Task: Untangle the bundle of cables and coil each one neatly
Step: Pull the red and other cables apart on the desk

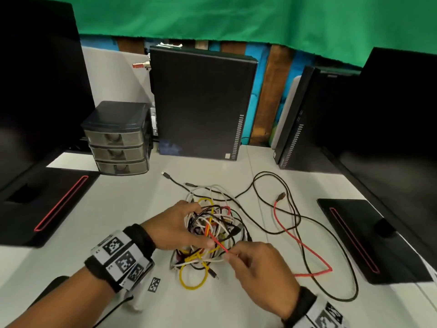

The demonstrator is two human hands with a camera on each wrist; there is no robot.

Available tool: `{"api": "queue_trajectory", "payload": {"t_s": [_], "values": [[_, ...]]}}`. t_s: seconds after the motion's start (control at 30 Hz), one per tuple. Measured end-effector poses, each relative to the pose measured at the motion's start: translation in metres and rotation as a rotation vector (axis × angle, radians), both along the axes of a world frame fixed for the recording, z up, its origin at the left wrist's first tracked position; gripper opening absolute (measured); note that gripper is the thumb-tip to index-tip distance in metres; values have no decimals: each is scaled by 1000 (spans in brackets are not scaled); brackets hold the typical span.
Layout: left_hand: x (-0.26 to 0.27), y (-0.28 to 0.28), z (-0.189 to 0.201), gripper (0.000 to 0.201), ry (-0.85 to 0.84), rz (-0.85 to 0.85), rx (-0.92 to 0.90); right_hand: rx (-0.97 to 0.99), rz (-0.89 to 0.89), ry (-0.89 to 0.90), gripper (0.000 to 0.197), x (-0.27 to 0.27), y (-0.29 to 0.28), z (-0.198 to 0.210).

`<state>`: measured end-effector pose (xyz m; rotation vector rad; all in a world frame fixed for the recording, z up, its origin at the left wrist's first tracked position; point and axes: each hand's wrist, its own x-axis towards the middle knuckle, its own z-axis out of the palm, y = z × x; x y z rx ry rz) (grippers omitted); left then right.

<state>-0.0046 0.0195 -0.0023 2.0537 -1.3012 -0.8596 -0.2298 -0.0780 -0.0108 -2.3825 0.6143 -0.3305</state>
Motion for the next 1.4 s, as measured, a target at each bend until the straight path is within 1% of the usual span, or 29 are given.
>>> {"api": "queue_trajectory", "payload": {"t_s": [0.03,0.07,0.1,0.17,0.2,0.27,0.37,0.43,0.5,0.57,0.6,0.63,0.7,0.77,0.83,0.93,1.0,1.07,1.1,1.13,1.17,1.23,1.27,1.3,1.33,1.37,1.4], "values": [[-1,0,-1,65,14,3,-1,26,-11,-36,36,0,-1,1],[-2,1,-1,62,19,10,-4,43,-13,-71,42,-1,0,4],[-2,1,-3,61,17,17,-8,47,-15,-93,46,-1,3,7],[-5,-1,-5,65,13,18,-6,2,-34,-97,48,3,11,10],[-7,-2,-3,67,26,13,-2,-34,-46,-81,47,7,14,10],[-9,-6,-2,66,101,42,7,-90,-57,-35,49,17,16,6],[-13,-10,-5,60,211,156,-57,-138,-42,46,52,29,14,3],[-16,-12,-11,62,168,204,-64,-151,-29,76,52,28,8,10],[-21,-13,-12,57,97,211,-39,-175,-72,18,45,25,-9,21],[-25,-15,-12,49,54,198,-25,-209,-126,-36,27,24,-33,34],[-26,-16,-10,47,33,178,-17,-228,-129,-11,19,24,-45,39],[-27,-17,-9,46,15,155,-14,-247,-101,52,15,26,-55,44],[-27,-16,-7,42,17,108,-22,-273,35,226,19,31,-64,42],[-24,-14,-6,34,36,89,-52,-307,156,348,19,38,-63,37],[-18,-12,-5,29,44,78,-68,-361,228,378,18,42,-60,32],[-11,-10,-4,34,19,63,-56,-409,294,408,13,45,-64,38],[-9,-10,-4,39,17,44,-41,-378,334,464,8,45,-69,44],[-10,-11,-3,35,26,20,-37,-317,360,499,10,43,-71,49],[-11,-11,-4,36,28,7,-33,-281,341,480,13,42,-73,52],[-12,-11,-3,38,18,-3,-26,-241,269,413,15,42,-80,53],[-12,-12,-3,38,1,1,-14,-188,140,290,17,42,-92,52],[-11,-14,-3,32,-12,19,-29,-102,-218,43,27,38,-118,48],[-11,-14,-5,32,-12,31,-42,-117,-363,-2,32,34,-128,45],[-10,-14,-7,31,-11,40,-49,-160,-446,13,30,30,-134,40],[-9,-14,-8,30,-11,46,-43,-213,-470,50,20,27,-133,36],[-7,-14,-10,31,-6,53,-35,-255,-437,61,8,25,-129,31],[-7,-14,-11,34,6,61,-32,-339,-376,44,15,25,-121,28]]}}
